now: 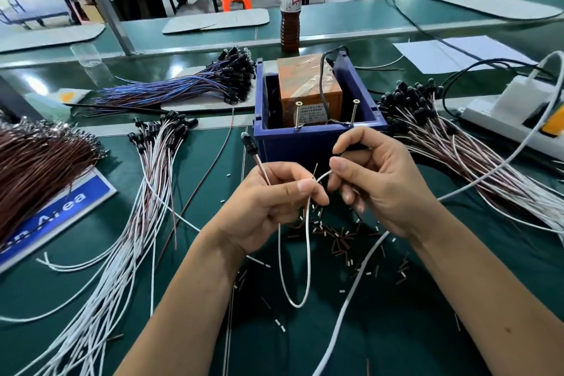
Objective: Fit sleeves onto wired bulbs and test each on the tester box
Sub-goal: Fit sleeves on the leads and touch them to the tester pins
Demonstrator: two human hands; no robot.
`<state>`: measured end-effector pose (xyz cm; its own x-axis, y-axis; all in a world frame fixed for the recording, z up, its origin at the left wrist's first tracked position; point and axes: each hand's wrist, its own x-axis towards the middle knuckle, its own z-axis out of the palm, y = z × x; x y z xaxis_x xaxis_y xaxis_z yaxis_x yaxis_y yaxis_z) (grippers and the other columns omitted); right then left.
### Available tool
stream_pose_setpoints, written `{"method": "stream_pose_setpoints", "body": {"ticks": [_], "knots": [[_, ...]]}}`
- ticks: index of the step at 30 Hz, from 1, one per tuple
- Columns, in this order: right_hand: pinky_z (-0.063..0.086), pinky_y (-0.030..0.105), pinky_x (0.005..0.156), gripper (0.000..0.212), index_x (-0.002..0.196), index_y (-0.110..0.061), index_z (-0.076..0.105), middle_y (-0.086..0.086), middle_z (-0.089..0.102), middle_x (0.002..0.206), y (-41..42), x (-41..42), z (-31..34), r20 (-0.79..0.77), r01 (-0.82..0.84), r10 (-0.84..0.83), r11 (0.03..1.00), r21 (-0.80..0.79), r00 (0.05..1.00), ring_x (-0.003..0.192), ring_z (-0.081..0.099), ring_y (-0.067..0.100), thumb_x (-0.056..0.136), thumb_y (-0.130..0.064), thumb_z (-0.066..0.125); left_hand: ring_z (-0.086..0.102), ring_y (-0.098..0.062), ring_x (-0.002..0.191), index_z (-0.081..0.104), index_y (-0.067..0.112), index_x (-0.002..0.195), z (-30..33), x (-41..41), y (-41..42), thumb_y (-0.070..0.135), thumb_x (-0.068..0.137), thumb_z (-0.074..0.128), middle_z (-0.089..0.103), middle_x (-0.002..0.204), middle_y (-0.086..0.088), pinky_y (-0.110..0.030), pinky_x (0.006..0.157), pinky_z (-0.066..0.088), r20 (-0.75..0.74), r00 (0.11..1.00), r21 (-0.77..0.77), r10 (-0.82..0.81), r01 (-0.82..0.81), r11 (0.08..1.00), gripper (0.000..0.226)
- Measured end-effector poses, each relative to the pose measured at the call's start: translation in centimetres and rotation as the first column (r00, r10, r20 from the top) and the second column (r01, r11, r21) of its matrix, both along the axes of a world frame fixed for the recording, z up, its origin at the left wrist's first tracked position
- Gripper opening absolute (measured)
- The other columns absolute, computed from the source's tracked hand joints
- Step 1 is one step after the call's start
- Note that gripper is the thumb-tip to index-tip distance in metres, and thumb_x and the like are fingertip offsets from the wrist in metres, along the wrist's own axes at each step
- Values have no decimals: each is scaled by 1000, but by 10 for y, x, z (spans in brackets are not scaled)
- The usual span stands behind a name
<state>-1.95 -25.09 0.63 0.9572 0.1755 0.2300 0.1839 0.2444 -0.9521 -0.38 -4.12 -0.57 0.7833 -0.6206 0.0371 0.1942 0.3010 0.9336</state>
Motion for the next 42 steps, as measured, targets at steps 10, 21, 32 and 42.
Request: {"method": "stream_pose_setpoints", "body": {"ticks": [10,21,32,42], "knots": [[46,21,39,43,85,-11,70,17,70,72,14,-9,-2,-84,-238,229,965,-114,970,49,62,17,89,-53,71,45,0,44,78,13,82,4,-4,-1,21,86,78,63,66,-3,-12,44,32,96,972,-87,214,-206,975,9],[49,25,52,13,86,-7,60,11,61,70,9,-9,5,24,-133,132,990,55,991,55,60,22,99,-8,59,34,0,46,74,17,81,12,-9,-8,17,88,69,69,131,-18,-12,45,30,172,934,-163,313,-286,944,9],[36,19,46,15,102,-11,73,4,62,67,2,-3,0,251,371,-388,922,113,887,46,44,11,102,-6,59,53,-1,47,72,20,87,8,-2,-37,19,92,75,77,79,-14,-14,54,41,302,533,-192,790,-778,599,6],[48,18,61,20,114,-18,74,-7,69,73,11,-3,-15,438,791,-682,600,-124,586,64,66,13,106,-15,55,72,-16,67,71,17,80,7,5,-60,14,96,71,75,70,4,-25,67,52,432,269,-64,861,-943,327,16]]}}
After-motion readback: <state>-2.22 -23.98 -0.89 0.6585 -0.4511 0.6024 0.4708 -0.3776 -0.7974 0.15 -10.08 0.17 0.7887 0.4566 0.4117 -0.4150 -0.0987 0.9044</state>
